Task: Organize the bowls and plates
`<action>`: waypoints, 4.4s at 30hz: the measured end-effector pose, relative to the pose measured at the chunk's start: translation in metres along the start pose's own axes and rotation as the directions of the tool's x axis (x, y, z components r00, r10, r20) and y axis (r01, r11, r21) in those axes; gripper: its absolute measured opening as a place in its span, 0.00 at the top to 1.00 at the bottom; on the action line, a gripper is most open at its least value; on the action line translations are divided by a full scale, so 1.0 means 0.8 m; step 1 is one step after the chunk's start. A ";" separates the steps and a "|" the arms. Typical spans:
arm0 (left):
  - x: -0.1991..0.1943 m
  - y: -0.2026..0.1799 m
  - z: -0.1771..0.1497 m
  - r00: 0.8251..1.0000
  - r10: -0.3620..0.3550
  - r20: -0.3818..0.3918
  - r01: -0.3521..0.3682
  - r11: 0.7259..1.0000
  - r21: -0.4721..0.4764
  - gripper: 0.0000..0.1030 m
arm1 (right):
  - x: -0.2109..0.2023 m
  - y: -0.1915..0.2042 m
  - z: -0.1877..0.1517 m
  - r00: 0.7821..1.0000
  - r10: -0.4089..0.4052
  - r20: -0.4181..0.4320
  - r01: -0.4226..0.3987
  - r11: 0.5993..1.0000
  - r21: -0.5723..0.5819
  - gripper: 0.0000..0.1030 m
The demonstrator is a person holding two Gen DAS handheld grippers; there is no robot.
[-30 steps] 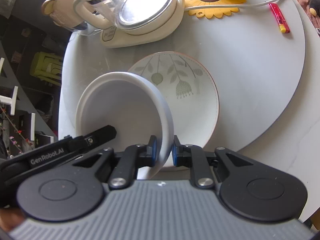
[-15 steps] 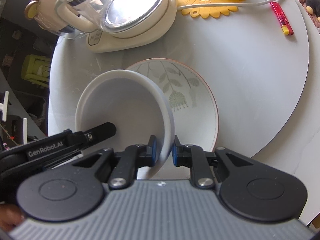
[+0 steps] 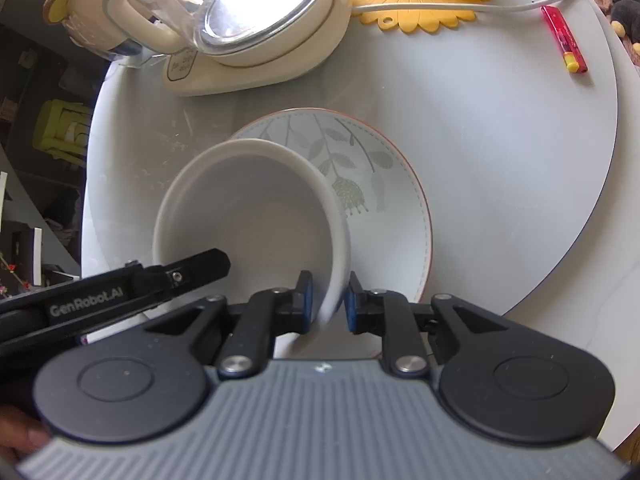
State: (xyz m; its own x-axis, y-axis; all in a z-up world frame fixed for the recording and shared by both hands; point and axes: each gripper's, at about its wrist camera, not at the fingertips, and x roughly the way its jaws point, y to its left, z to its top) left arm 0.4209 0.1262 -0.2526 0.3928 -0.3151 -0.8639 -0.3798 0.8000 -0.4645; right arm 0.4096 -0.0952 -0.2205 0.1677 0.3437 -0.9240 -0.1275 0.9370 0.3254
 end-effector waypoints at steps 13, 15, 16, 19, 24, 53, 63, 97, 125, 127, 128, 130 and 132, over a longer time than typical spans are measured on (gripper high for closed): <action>-0.047 -0.017 -0.022 0.995 0.046 0.093 -0.049 0.998 0.036 0.55 | -0.040 -0.008 -0.023 0.996 0.029 0.083 -0.027 0.999 -0.025 0.75; -0.056 -0.022 -0.027 0.992 0.058 0.109 -0.064 0.997 0.052 0.55 | -0.048 -0.009 -0.028 0.995 0.039 0.097 -0.036 0.999 -0.037 0.75; -0.061 -0.024 -0.030 0.992 0.058 0.114 -0.065 0.996 0.058 0.55 | -0.051 -0.009 -0.031 0.994 0.039 0.102 -0.034 0.998 -0.046 0.75; -0.076 -0.031 -0.042 0.990 0.056 0.132 -0.065 0.996 0.067 0.55 | -0.062 -0.011 -0.041 0.993 0.040 0.112 -0.033 0.997 -0.063 0.75; -0.107 -0.043 -0.062 0.985 0.045 0.167 -0.060 0.995 0.082 0.55 | -0.089 -0.018 -0.059 0.987 0.049 0.155 -0.037 0.996 -0.082 0.75; -0.322 -0.093 -0.247 0.888 0.061 0.456 -0.176 0.961 0.213 0.55 | -0.271 -0.023 -0.199 0.859 0.189 0.476 -0.065 0.962 -0.266 0.75; -0.379 -0.087 -0.312 0.837 0.045 0.546 -0.225 0.937 0.267 0.55 | -0.310 -0.014 -0.276 0.806 0.204 0.555 -0.055 0.960 -0.273 0.75; -0.449 -0.060 -0.464 0.858 -0.054 0.511 -0.169 0.910 0.380 0.51 | -0.370 -0.003 -0.453 0.751 0.079 0.656 0.097 0.969 -0.227 0.75; -0.453 -0.056 -0.507 0.845 0.061 0.532 -0.257 0.918 0.303 0.37 | -0.363 -0.019 -0.454 0.788 0.070 0.612 0.101 0.965 -0.241 0.75; -0.453 -0.058 -0.506 0.843 0.064 0.534 -0.262 0.916 0.303 0.30 | -0.363 -0.020 -0.455 0.789 0.060 0.611 0.111 0.965 -0.237 0.75; -0.454 -0.061 -0.507 0.841 0.064 0.537 -0.266 0.914 0.307 0.25 | -0.363 -0.020 -0.456 0.789 0.053 0.612 0.120 0.964 -0.238 0.75; -0.455 -0.063 -0.508 0.833 0.073 0.548 -0.281 0.910 0.306 0.18 | -0.365 -0.020 -0.455 0.787 0.042 0.616 0.130 0.964 -0.232 0.75; -0.456 -0.065 -0.507 0.827 0.082 0.557 -0.291 0.909 0.299 0.14 | -0.367 -0.023 -0.454 0.784 0.038 0.620 0.131 0.965 -0.226 0.75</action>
State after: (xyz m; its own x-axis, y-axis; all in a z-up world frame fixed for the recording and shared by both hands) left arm -0.0425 -0.0076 0.0080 0.7598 0.0891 -0.6440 -0.2090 0.9715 -0.1121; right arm 0.0077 -0.2360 -0.0281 0.7323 0.3445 -0.5874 -0.3219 0.9353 0.1472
